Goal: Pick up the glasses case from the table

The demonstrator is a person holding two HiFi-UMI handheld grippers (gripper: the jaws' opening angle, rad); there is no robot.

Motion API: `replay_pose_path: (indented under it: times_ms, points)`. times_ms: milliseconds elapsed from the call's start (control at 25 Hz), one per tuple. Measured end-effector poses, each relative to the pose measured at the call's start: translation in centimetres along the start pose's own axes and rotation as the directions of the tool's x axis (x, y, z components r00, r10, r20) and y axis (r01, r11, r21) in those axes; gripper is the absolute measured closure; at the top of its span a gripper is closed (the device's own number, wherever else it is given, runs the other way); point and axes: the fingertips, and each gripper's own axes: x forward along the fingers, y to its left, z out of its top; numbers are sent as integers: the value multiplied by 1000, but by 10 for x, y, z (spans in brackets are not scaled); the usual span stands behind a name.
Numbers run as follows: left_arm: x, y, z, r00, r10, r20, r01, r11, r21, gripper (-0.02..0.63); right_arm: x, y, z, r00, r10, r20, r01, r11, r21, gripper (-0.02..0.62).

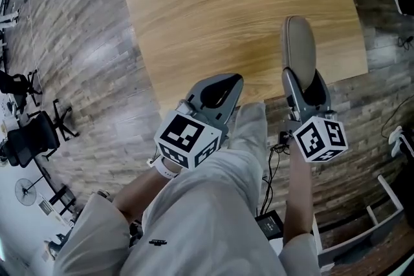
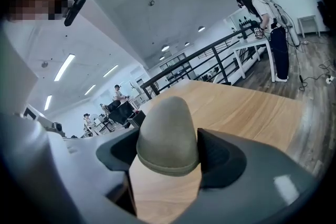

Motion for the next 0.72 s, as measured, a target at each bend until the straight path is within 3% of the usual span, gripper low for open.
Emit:
replay_pose_path:
  times_ms: [720]
  points:
    - [-64,-4,35,994,21,104,-18,1000,-24,600,-45,82,65,989,90,115,-93,995,23,238]
